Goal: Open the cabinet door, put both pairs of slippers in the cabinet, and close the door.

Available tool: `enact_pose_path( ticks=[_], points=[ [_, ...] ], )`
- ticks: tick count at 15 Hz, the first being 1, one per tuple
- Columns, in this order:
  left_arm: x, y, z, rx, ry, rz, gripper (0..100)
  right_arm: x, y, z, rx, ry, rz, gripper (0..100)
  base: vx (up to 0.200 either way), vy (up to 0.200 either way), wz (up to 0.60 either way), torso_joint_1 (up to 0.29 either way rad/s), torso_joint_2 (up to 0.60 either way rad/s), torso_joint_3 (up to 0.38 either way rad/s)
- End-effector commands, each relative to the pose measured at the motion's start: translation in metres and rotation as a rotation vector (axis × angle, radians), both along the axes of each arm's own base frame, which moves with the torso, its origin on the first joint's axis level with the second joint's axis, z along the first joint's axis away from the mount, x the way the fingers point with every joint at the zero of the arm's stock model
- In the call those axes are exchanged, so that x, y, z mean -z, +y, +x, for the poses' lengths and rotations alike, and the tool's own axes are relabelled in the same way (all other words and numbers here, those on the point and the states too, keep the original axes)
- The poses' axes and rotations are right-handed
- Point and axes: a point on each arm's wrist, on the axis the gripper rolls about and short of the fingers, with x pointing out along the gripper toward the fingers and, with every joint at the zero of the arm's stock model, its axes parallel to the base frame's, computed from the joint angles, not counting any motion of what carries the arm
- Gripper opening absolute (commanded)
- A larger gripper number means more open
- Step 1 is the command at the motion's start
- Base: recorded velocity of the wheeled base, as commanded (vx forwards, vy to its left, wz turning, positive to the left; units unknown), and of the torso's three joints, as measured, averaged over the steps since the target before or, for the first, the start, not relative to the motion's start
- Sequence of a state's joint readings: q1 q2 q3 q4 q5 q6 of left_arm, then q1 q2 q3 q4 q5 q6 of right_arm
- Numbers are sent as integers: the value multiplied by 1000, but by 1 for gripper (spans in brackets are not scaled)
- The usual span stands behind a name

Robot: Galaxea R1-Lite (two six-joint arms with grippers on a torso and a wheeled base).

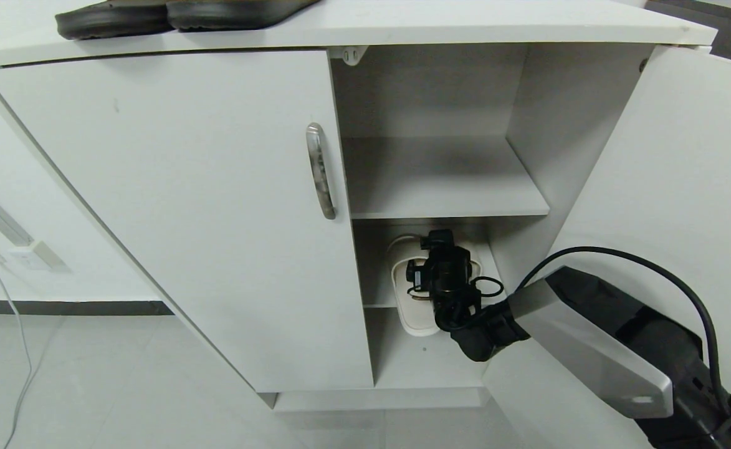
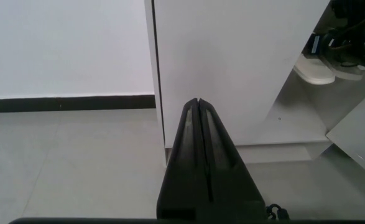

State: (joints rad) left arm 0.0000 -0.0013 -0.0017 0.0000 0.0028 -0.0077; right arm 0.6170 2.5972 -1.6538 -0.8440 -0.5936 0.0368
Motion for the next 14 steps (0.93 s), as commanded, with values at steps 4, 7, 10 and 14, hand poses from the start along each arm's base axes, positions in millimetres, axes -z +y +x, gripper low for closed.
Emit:
enact_pose_path(
  ticks=[4,7,10,14],
  points=[
    [0,0,0,1,1,2,0,-20,-5,-33,-24,6,-4,100,0,0,0,0,0,0],
    [0,0,0,4,1,5,0,-30,-12,-73,-61,22,-13,100,0,0,0,0,0,0],
    [0,0,0,4,1,5,0,-30,-23,-108,-86,43,-27,100,0,0,0,0,0,0],
    [0,0,0,4,1,5,0,-28,-30,-140,-114,42,-31,100,0,0,0,0,0,0]
  ],
)
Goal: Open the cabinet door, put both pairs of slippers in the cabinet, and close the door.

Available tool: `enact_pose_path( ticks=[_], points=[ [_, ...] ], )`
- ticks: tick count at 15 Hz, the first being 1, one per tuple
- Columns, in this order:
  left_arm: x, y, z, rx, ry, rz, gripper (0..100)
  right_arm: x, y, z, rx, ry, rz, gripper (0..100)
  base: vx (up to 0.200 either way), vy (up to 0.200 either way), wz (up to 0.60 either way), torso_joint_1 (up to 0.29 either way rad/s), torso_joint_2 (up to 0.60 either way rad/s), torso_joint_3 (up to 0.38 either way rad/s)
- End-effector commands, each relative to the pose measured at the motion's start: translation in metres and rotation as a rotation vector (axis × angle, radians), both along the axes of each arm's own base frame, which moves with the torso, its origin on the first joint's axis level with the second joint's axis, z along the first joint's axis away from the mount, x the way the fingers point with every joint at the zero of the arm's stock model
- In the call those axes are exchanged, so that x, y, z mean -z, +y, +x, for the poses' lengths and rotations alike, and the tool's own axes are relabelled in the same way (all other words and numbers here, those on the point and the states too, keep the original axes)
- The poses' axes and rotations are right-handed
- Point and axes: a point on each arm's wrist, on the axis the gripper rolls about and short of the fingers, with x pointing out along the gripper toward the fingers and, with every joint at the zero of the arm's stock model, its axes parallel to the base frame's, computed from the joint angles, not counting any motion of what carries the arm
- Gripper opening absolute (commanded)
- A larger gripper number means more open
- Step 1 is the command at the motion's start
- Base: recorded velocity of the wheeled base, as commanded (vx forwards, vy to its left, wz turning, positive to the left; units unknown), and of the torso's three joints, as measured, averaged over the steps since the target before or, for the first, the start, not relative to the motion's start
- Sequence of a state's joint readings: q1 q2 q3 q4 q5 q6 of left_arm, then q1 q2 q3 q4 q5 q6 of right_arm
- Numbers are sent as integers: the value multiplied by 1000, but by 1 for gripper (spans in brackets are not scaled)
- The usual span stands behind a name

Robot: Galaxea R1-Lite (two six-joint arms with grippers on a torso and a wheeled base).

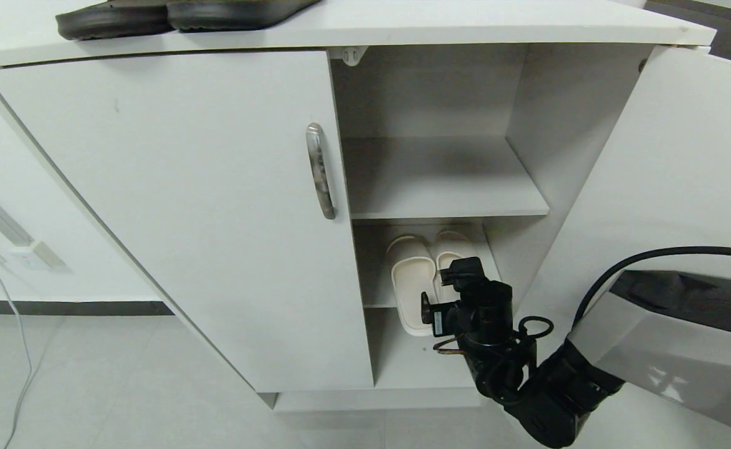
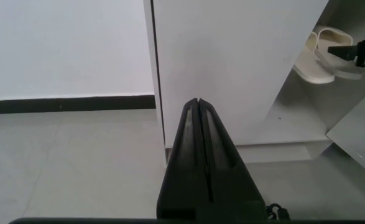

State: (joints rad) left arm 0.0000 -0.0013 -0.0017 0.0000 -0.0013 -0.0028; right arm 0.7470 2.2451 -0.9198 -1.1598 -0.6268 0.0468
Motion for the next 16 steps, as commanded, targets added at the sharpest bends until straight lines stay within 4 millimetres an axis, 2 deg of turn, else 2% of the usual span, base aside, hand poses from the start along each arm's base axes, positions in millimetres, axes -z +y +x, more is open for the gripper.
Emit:
enact_pose_path(
  ticks=[1,2,9,16],
  points=[
    [0,0,0,-1,1,0,0,-9,0,-14,-24,-7,5,100,0,0,0,0,0,0],
    [0,0,0,-1,1,0,0,-10,1,-15,-26,-8,5,100,0,0,0,0,0,0],
    [0,0,0,-1,1,-2,0,-10,3,-18,-33,-9,7,100,-200,0,0,1,0,3],
    [0,0,0,0,1,0,0,-9,3,-19,-37,-8,5,100,0,0,0,0,0,0]
  ],
)
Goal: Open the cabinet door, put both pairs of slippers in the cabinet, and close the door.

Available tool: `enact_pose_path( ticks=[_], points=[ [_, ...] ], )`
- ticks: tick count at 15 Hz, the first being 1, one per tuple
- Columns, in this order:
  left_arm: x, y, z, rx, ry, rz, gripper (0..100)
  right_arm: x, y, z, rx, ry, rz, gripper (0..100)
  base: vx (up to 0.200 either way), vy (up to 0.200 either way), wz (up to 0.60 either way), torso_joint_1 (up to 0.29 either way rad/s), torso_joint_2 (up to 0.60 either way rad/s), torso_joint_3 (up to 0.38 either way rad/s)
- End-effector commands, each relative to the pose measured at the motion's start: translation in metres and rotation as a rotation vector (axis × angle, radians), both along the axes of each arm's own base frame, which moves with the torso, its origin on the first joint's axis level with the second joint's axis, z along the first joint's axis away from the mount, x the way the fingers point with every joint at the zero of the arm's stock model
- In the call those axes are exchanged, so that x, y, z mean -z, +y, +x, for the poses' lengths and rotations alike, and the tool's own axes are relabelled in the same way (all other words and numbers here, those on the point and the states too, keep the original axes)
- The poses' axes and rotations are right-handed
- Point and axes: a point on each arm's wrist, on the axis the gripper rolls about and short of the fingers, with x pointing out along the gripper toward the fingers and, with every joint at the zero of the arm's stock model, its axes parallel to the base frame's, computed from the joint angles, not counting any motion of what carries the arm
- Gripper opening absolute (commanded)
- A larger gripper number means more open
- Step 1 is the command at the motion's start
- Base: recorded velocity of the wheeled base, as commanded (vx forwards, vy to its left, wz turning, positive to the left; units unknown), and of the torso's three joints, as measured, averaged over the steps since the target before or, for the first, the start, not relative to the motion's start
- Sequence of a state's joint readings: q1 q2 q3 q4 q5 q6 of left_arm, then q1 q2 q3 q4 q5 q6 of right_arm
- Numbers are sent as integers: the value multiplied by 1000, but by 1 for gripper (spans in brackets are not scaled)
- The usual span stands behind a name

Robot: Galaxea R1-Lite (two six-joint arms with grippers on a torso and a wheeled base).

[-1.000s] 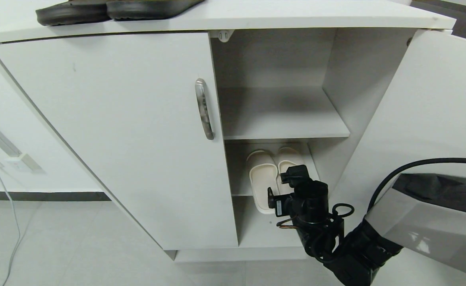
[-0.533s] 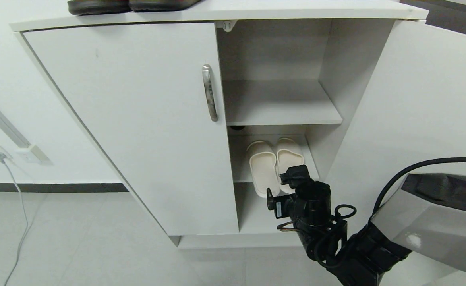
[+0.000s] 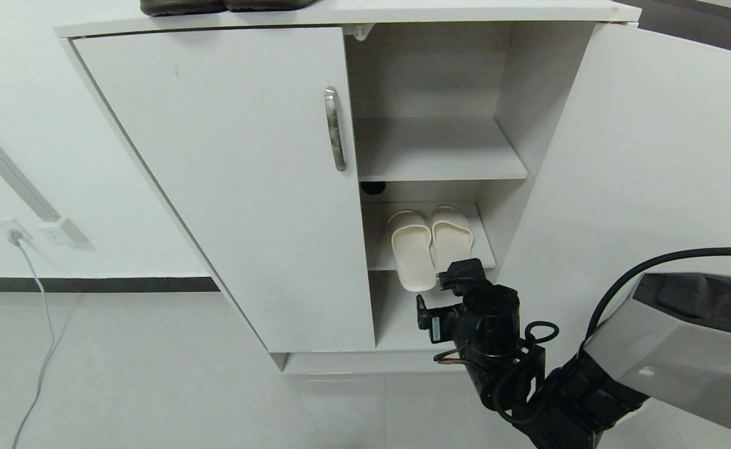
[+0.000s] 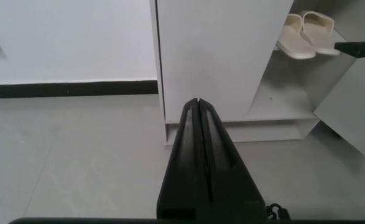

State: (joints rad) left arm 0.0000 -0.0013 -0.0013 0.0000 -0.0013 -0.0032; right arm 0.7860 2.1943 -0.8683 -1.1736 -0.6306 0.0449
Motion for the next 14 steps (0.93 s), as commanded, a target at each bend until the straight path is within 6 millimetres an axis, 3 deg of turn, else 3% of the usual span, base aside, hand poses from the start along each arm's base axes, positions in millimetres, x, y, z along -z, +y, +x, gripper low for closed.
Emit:
enact_pose_path(
  ticks=[1,9,14],
  points=[
    [0,0,0,0,1,0,0,0,0,0,0,1,-1,100,0,0,0,0,0,0],
    [0,0,0,0,1,0,0,-6,1,-3,-6,-11,5,100,0,0,0,0,0,0],
    [0,0,0,0,1,0,0,-6,1,-3,-8,-11,5,100,0,0,0,0,2,160]
  ],
)
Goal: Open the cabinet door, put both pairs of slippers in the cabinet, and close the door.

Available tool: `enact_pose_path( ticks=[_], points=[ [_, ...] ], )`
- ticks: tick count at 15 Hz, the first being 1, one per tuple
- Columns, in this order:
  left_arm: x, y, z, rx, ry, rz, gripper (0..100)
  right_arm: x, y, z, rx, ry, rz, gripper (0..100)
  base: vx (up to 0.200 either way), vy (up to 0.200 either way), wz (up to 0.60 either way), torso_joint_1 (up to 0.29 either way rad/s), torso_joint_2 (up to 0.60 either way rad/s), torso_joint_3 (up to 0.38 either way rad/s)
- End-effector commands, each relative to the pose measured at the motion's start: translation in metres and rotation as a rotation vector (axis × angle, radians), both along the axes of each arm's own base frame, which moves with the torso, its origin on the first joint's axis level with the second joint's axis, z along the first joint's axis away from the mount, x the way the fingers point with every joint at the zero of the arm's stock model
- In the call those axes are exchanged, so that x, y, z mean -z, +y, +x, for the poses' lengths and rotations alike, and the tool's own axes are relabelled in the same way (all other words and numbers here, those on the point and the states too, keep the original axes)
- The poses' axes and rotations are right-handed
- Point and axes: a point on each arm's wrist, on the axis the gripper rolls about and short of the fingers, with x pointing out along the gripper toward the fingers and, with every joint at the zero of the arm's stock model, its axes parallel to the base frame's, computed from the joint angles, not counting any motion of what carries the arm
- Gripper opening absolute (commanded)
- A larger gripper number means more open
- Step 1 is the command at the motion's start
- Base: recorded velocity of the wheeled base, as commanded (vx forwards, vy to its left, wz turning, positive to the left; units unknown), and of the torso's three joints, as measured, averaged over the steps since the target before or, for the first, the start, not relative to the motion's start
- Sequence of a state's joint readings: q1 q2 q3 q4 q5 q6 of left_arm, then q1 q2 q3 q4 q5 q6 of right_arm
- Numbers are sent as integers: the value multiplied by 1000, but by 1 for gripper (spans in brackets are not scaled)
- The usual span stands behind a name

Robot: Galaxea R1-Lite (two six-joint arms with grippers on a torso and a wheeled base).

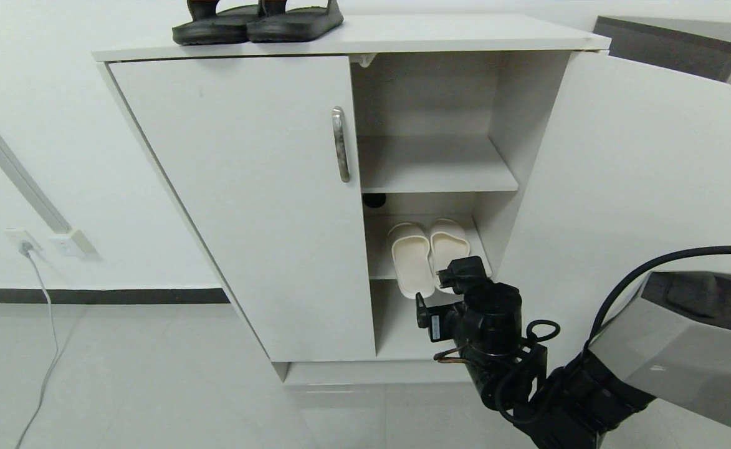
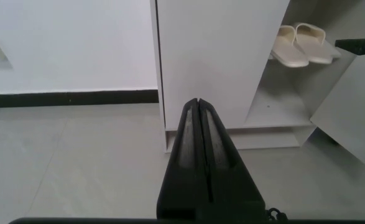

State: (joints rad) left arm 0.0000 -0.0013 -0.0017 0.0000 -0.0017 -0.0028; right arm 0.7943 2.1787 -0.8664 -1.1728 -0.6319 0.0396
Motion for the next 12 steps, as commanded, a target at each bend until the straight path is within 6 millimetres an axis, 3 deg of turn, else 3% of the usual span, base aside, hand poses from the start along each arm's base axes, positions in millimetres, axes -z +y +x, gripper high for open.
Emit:
enact_pose_path(
  ticks=[1,5,12],
  points=[
    [0,0,0,0,1,0,0,0,1,-1,-3,0,0,100,0,0,0,2,2,203],
    [0,0,0,0,1,1,0,0,1,-1,9,-2,-1,100,0,0,0,0,2,165],
    [0,0,0,0,1,0,0,0,1,-1,12,-3,-3,100,0,0,0,0,0,8]
  ],
)
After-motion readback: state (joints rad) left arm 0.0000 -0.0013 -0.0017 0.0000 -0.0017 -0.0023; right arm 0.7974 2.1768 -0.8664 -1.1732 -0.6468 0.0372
